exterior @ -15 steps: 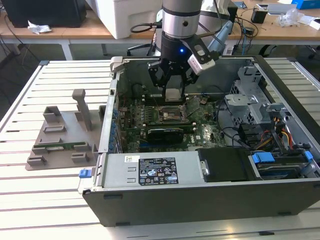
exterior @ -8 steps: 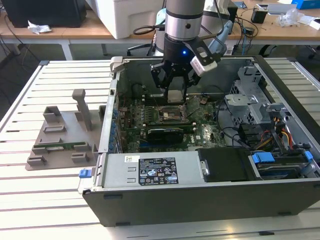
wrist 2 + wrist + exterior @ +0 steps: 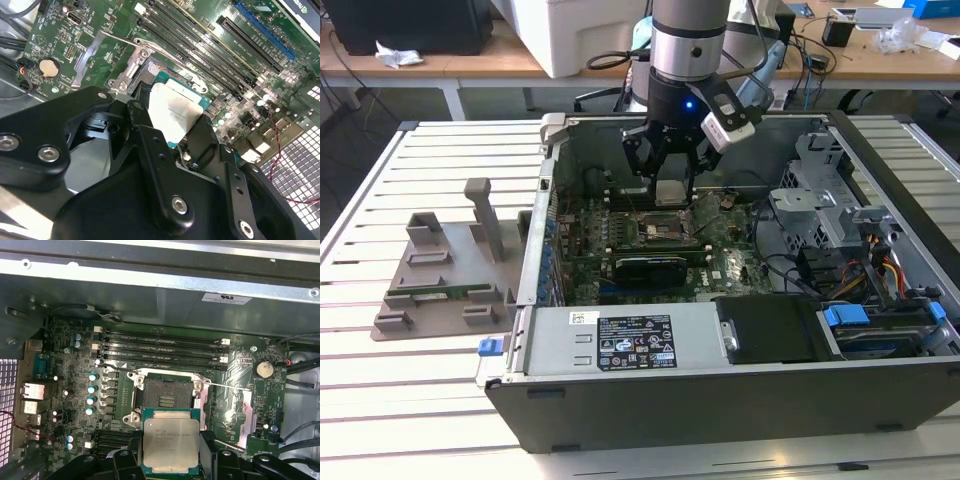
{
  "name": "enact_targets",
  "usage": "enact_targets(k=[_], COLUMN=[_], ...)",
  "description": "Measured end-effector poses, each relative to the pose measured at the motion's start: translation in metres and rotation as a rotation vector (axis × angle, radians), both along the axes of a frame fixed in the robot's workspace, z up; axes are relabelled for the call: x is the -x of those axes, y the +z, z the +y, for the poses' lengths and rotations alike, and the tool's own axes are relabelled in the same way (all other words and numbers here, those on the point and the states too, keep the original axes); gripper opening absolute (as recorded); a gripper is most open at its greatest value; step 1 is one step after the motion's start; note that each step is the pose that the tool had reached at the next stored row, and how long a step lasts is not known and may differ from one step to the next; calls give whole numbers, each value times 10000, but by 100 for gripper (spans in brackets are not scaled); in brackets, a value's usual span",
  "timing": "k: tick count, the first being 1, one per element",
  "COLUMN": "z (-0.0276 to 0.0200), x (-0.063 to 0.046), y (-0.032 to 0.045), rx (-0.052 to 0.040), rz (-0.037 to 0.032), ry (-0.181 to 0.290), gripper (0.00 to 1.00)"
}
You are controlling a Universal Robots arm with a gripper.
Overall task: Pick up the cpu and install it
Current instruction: 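Pick up the cpu and move it towards the insertion slot, then place the cpu into insertion slot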
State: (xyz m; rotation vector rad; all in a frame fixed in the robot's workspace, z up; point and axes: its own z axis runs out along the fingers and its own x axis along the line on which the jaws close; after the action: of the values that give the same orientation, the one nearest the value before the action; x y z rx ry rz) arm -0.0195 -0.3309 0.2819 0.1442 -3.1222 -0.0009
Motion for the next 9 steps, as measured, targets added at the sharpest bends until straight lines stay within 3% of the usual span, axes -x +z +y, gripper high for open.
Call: enact_targets(k=[7, 9], z=[0, 0], x=[-1, -1], y=[0, 0], rx=[0, 1], rz=[0, 0], ry=[-41, -459], gripper=[54, 54])
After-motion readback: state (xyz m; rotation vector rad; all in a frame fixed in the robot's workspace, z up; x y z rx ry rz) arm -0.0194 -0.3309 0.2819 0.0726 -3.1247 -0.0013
